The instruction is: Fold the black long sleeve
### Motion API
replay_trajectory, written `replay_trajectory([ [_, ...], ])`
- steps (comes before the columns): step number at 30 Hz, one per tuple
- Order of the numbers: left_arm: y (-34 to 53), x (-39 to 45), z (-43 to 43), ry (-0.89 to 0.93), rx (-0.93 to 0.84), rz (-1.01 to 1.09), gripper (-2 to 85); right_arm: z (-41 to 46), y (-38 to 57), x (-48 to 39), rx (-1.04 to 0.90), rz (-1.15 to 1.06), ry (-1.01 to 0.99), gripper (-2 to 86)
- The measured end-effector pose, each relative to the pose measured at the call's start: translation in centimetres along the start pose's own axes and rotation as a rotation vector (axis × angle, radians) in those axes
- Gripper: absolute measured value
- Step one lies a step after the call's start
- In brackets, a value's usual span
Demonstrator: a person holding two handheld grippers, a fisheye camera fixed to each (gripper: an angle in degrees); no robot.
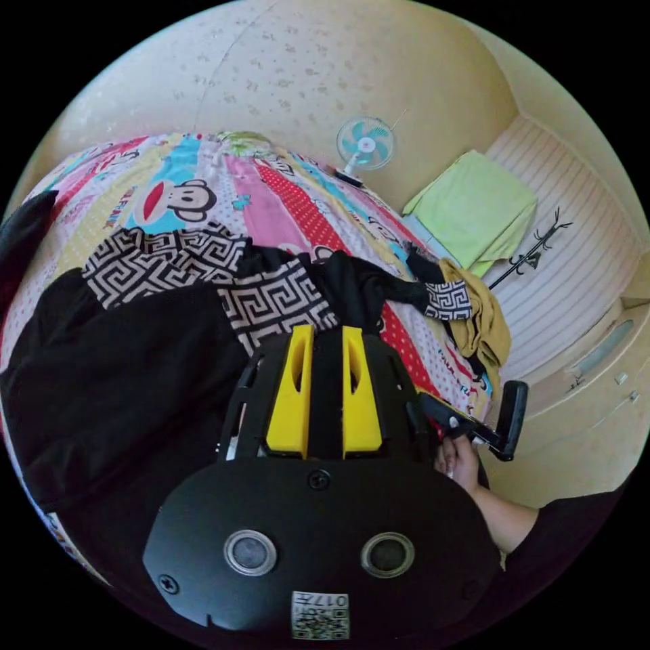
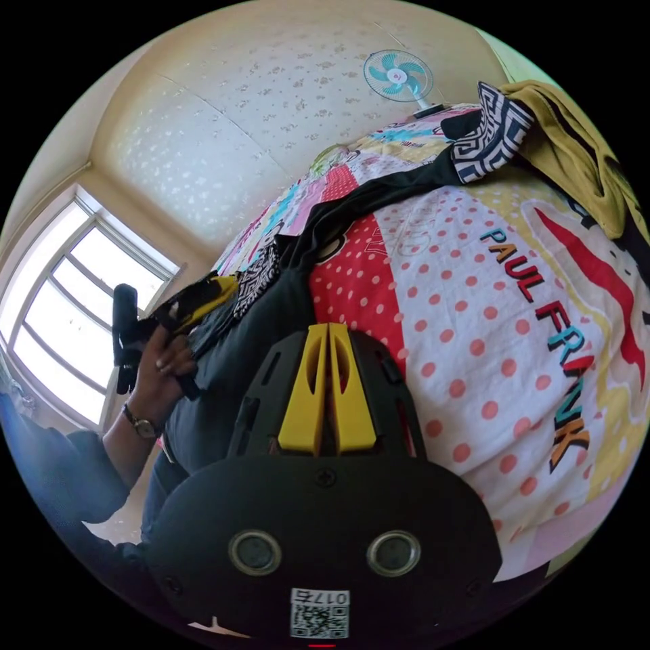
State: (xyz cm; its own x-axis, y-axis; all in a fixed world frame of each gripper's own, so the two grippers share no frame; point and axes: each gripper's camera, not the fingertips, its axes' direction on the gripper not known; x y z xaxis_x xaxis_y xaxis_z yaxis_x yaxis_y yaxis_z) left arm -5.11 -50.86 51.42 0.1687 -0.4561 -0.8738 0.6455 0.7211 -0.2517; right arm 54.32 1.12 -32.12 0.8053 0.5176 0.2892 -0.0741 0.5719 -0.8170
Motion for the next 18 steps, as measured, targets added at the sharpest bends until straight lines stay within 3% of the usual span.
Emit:
replay_trajectory([
  [4,1.5,-0.6,-1.0,-0.012,0.005,-0.053,8.2,-0.5,-0.1,0.1,0.005,0.000,-0.009,0.2],
  [7,1.5,-1.8,-3.9,-0.177,-0.037,-0.127,9.0,-0.8,-0.2,0.0,0.005,0.001,-0.011,0.2],
  [11,2.4,-3.6,-4.5,-0.411,-0.326,-0.173,15.0,-1.0,-0.4,-0.2,0.003,0.003,-0.013,0.2],
  [15,6.5,-6.8,-1.3,-0.526,-0.358,-0.200,13.5,-1.1,-0.6,-0.5,0.002,0.005,-0.019,0.2],
  [16,7.3,-7.2,-0.4,-0.543,-0.341,-0.177,13.4,-1.1,-0.7,-0.6,0.000,0.005,-0.020,0.2],
  [18,11.4,-7.1,0.4,-0.566,-0.061,-0.059,13.3,-1.0,-0.8,-0.7,-0.002,0.007,-0.024,0.2],
])
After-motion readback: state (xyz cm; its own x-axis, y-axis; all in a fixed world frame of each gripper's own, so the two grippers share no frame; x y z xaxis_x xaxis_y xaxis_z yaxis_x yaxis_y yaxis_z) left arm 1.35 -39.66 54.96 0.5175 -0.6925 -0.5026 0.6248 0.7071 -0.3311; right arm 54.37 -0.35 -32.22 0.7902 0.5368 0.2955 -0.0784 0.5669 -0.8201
